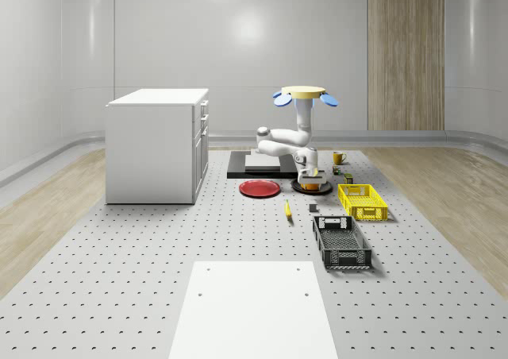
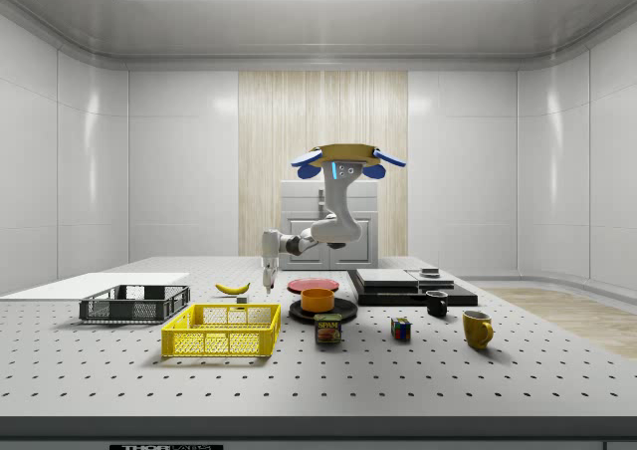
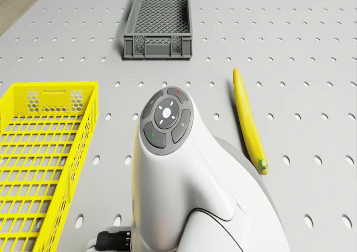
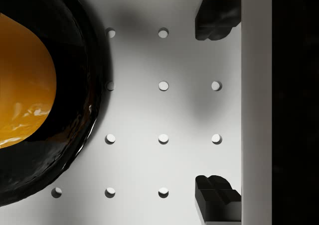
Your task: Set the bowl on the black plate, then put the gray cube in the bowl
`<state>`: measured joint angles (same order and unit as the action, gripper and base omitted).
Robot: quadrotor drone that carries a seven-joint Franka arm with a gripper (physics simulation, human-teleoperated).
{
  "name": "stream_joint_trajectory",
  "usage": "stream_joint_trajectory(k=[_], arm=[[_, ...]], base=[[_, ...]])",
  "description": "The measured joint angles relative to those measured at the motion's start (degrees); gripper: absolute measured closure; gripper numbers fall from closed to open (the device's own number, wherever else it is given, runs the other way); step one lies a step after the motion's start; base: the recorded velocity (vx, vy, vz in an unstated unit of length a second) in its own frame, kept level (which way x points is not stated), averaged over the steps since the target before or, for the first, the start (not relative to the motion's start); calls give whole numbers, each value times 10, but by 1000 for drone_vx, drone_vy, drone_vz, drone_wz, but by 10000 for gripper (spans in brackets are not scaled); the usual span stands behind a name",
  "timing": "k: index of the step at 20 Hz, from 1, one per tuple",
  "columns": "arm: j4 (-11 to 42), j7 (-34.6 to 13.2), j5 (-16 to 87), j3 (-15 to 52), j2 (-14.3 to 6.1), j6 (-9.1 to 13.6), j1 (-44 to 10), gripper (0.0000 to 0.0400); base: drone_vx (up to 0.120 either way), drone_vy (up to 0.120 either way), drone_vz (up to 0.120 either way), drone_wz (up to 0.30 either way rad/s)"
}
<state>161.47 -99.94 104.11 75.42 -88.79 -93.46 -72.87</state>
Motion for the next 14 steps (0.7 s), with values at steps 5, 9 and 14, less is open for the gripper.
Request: stream_joint_trajectory(k=[5,9,14], arm=[[0,0,0,0,0,0,0,0],[0,0,0,0,-1,-1,0,0],[0,0,0,0,-1,-1,0,0]], base=[[120,0,-24,0],[120,-10,-110,0],[120,-56,0,0]])
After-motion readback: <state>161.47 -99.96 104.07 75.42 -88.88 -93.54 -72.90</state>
